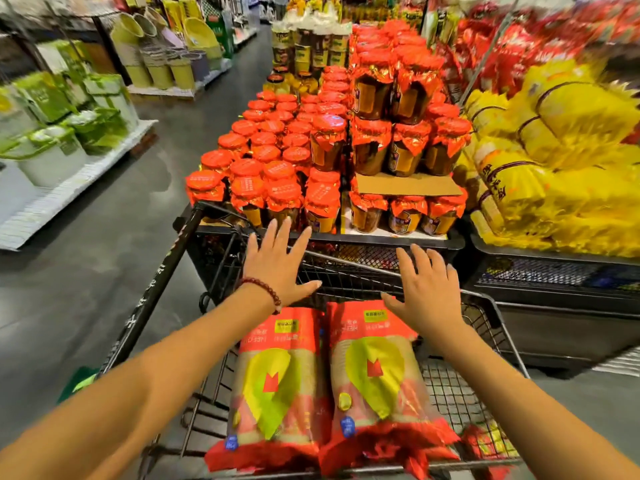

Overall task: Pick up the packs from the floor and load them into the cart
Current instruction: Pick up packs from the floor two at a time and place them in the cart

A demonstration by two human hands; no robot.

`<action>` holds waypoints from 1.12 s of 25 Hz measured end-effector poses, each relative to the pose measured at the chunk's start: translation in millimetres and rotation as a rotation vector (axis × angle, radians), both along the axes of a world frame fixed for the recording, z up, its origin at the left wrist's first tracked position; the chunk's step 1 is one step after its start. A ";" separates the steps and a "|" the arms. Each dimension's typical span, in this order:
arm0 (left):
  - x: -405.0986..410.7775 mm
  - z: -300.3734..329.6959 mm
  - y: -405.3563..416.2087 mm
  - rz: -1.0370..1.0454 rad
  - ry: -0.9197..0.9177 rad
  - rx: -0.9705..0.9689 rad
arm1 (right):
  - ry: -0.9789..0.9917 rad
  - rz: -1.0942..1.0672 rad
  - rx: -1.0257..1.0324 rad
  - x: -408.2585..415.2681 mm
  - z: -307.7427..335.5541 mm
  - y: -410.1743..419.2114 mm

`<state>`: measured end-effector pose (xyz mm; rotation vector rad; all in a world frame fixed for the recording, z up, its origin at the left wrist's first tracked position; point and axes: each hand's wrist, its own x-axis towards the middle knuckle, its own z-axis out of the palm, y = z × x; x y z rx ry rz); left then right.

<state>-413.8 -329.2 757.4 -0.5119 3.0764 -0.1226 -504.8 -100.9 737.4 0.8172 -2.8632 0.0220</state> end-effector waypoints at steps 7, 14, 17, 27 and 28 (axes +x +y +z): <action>-40.9 57.1 11.1 -0.212 0.189 -0.183 | 0.256 -0.008 0.023 -22.1 51.0 5.5; -53.2 64.2 64.1 -0.324 0.211 -0.164 | 0.317 -0.150 0.000 -1.7 71.7 73.7; -37.5 55.7 109.7 -0.364 0.201 -0.124 | 0.333 -0.210 0.015 27.8 71.5 133.0; 47.4 44.8 390.3 -0.666 0.226 -0.073 | 0.262 -0.439 0.072 191.0 37.4 413.3; 59.9 38.4 421.6 -0.696 0.210 -0.072 | 0.251 -0.467 0.083 209.9 33.5 443.0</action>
